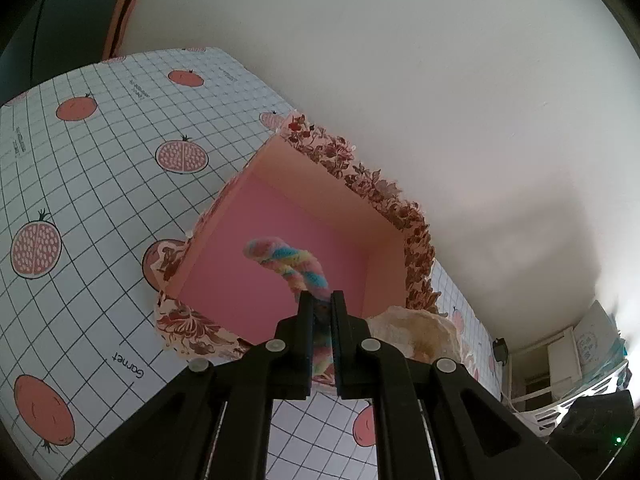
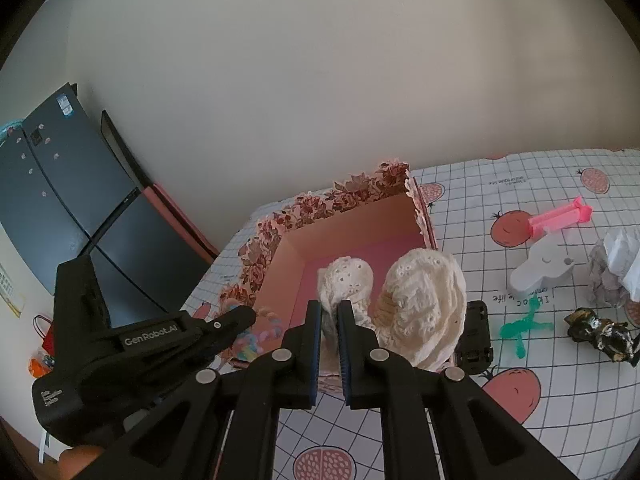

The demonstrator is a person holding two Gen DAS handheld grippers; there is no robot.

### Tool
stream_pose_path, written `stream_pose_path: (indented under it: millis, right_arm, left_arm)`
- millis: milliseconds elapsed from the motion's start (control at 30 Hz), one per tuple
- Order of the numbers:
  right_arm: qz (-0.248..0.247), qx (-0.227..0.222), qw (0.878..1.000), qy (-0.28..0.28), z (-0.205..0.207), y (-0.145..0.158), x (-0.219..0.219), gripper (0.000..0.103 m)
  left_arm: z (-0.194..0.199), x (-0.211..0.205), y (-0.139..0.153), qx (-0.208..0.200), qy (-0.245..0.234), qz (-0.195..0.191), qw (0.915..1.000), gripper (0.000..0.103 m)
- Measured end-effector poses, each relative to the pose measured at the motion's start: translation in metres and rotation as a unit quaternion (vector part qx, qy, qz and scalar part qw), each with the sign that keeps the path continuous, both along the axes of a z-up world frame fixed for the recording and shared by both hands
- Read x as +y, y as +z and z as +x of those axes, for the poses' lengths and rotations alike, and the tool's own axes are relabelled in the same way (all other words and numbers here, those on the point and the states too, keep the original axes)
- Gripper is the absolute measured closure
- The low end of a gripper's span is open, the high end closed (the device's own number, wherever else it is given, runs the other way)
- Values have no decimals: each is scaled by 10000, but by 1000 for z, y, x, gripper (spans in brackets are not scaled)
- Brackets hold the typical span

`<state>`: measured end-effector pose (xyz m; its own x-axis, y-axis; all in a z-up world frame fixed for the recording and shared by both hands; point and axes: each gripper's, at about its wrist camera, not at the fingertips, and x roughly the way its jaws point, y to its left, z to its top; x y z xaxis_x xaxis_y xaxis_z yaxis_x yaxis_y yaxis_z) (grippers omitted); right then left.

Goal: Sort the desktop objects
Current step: 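Open both grippers to drop the lace and rope toy into the pink box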

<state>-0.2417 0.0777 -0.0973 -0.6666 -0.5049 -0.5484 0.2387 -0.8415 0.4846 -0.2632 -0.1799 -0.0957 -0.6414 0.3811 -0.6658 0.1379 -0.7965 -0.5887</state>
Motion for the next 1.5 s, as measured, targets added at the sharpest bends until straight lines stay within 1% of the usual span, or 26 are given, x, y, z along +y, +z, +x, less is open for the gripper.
stream_pose_path:
  millis: [200,267,333,367,400,433,500,533,600,733,833,1067,1133,1267,1333,1400,1500]
  right_arm:
    - [-31,-40,10000,-55,-1,-2,1,92]
    - [-34,-47,10000,-59,0,-2,0,89]
    - [-40,-35,10000,-55,0,-1,0,77]
    - [-40,-15,10000,-58,1,0,0,74]
    - [-36,13,10000,-60,2,2,0,71]
    - [-28,35,10000,-61,3,3,0,70]
    - [23,76,9999,-64,4,5,-1,70]
    - [31,88,9999,-66,4,6,-1,70]
    - [1,135,9999,-72,6,9,0,70]
    - [17,284,9996,-90,10,18,1,65]
    - [41,336,9994,-122,11,22,5,65]
    - [107,241,9993,-252,8,21,17,65]
    - [180,249,9992,-270,8,23,20,65]
    - [272,271,9988,-309,10,28,28,65]
    - [343,280,9985,-329,10,31,33,65]
    - [495,214,9979,-365,9,32,39,65]
    - [682,33,9967,-445,7,30,47,65]
  left_arm:
    - [-1,1,-2,-60,-18,-2,10000,96]
    - [-1,1,-2,-77,-18,-1,10000,96]
    - [-1,2,-3,-97,-44,-11,9999,94]
    - [-1,2,-3,-115,-46,-26,9999,93]
    - [-1,2,-4,-131,-49,-36,9999,89]
    - [-1,3,-4,-144,-56,-39,9999,84]
    - [-1,3,-4,-146,-60,-34,9999,79]
    - [-1,3,-4,-141,-63,-44,9999,74]
    - [-1,4,-3,-109,-92,-48,9999,69]
    - [-1,7,-1,-73,-139,-56,9999,61]
    - [-1,8,0,-72,-143,-69,9998,59]
    - [0,12,2,-86,-127,-132,9998,57]
    - [0,13,4,-78,-125,-149,9998,53]
    - [0,18,7,-51,-153,-228,9996,53]
    - [0,21,9,-50,-143,-288,9995,50]
    - [1,24,11,-35,-147,-360,9992,48]
    - [1,29,14,2,-170,-446,9989,47]
